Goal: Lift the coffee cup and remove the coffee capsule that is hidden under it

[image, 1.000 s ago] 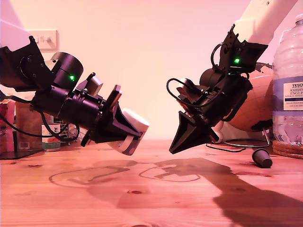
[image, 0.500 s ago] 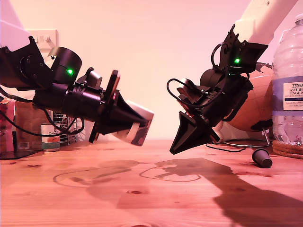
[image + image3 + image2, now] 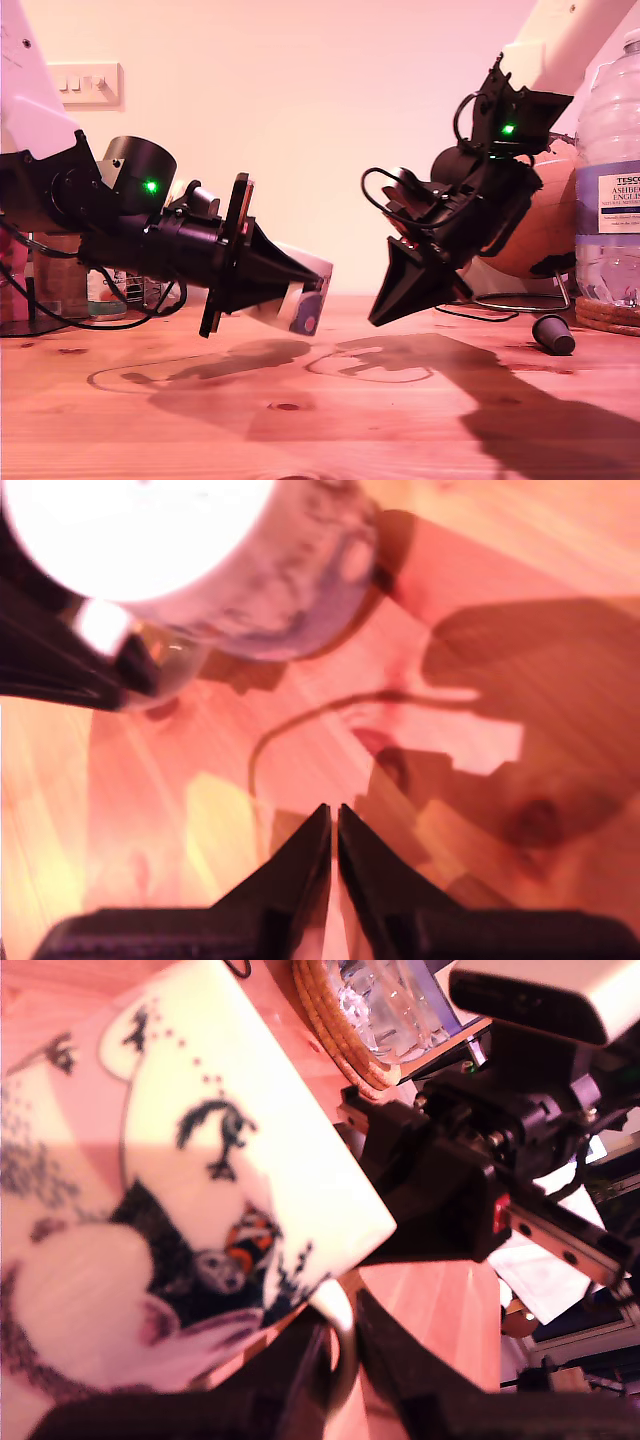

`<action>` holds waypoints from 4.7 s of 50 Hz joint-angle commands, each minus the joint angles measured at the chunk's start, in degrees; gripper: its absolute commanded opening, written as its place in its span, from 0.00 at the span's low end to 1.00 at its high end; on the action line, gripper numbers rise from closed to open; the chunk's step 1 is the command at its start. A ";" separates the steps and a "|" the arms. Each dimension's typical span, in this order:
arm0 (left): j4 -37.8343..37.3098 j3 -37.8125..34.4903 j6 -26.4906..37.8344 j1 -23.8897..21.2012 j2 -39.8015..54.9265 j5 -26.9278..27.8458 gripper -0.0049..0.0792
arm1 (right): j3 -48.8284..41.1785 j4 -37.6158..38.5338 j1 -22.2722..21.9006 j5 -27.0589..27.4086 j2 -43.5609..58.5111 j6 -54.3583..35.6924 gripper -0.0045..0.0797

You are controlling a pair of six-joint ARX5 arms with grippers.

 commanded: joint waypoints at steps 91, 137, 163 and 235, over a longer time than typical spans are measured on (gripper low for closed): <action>-25.03 10.14 13.42 1.18 4.59 4.59 0.41 | 0.76 -0.17 -0.57 -0.31 -1.16 -0.96 0.04; -42.29 10.19 28.63 6.12 -6.49 6.38 0.04 | 0.76 1.60 -0.57 -0.44 -1.18 -0.04 0.04; -49.22 10.19 41.57 6.10 -20.24 -29.44 0.04 | 0.76 15.58 -0.52 19.76 -5.66 7.96 0.04; -50.49 9.07 42.99 8.28 -34.27 -20.24 0.03 | -22.34 28.52 5.53 29.99 -43.60 6.54 0.04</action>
